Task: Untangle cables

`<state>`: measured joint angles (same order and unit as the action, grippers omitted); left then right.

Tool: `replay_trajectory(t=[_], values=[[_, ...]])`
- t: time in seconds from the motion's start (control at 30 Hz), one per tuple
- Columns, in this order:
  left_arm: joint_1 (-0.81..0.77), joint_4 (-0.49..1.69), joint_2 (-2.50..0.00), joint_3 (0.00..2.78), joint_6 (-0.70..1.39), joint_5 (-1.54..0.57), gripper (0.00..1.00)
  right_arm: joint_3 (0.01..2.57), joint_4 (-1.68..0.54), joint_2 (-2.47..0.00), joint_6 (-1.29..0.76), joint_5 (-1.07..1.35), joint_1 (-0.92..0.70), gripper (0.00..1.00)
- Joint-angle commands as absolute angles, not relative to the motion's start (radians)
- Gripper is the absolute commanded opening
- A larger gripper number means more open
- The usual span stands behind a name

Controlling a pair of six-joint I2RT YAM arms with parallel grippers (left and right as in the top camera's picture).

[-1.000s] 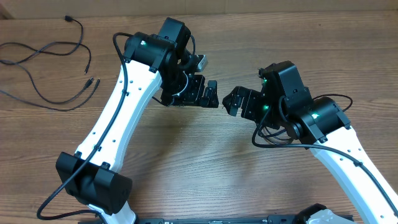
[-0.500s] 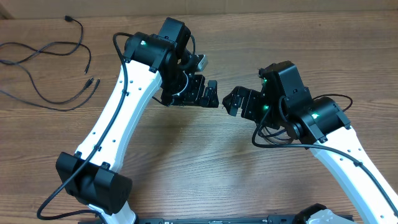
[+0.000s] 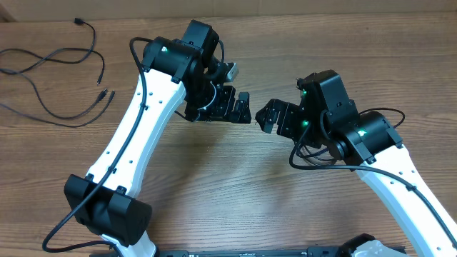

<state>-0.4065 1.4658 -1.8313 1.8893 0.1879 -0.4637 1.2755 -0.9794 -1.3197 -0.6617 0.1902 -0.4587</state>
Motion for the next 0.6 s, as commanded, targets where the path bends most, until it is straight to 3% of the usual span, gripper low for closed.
replay_trajectory(t=[0.0, 0.57], values=[[-0.418, 1.465, -1.839, 1.885, 0.199, -0.464, 1.0, 1.283, -0.972, -1.317, -0.661, 0.176, -0.457, 1.0], [-0.45, 1.439, -1.84, 1.884, 0.197, -0.461, 1.0, 1.283, -0.972, -1.317, -0.661, 0.176, -0.457, 1.0]])
